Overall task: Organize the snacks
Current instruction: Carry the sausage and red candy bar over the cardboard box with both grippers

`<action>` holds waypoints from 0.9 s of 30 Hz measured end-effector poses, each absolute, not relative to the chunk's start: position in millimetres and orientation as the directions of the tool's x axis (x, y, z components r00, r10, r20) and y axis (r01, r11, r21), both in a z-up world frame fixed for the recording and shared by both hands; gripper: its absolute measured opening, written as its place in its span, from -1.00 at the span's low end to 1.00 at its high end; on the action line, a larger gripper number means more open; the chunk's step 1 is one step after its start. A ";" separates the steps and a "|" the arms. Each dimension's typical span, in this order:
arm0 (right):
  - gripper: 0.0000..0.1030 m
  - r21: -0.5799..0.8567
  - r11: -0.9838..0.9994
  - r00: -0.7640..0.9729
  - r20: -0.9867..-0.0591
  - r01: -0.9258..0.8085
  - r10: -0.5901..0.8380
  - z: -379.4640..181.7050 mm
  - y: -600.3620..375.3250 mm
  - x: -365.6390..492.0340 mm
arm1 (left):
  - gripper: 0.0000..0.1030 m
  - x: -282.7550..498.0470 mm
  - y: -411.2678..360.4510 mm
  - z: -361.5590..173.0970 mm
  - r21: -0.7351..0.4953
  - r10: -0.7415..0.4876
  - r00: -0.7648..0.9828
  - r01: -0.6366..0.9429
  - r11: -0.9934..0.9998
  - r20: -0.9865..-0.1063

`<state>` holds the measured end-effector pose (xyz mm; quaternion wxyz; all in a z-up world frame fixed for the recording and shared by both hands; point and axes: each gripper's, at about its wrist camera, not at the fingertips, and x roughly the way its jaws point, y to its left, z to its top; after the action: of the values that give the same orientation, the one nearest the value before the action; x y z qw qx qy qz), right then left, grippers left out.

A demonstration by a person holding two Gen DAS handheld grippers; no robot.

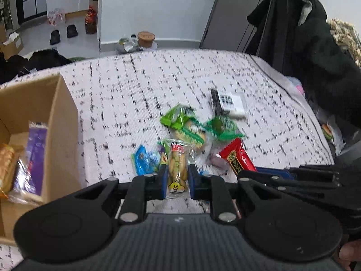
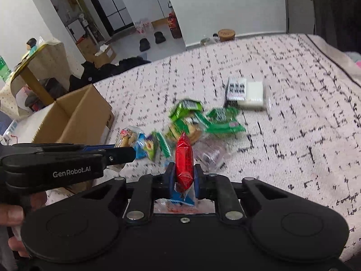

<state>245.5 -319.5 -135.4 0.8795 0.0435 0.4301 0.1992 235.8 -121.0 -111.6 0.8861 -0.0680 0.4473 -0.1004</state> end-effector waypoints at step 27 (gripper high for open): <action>-0.68 0.263 0.886 0.640 -0.617 -0.381 0.458 -68.5 -256.5 251.1 | -0.66 225.7 -30.1 -28.8 -0.171 -0.120 0.725 0.002 0.985 -0.679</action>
<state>251.1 -256.5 -68.5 0.9039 0.0541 0.3554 0.2320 225.7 -30.1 -28.8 0.9252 -0.0793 0.3697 -0.0329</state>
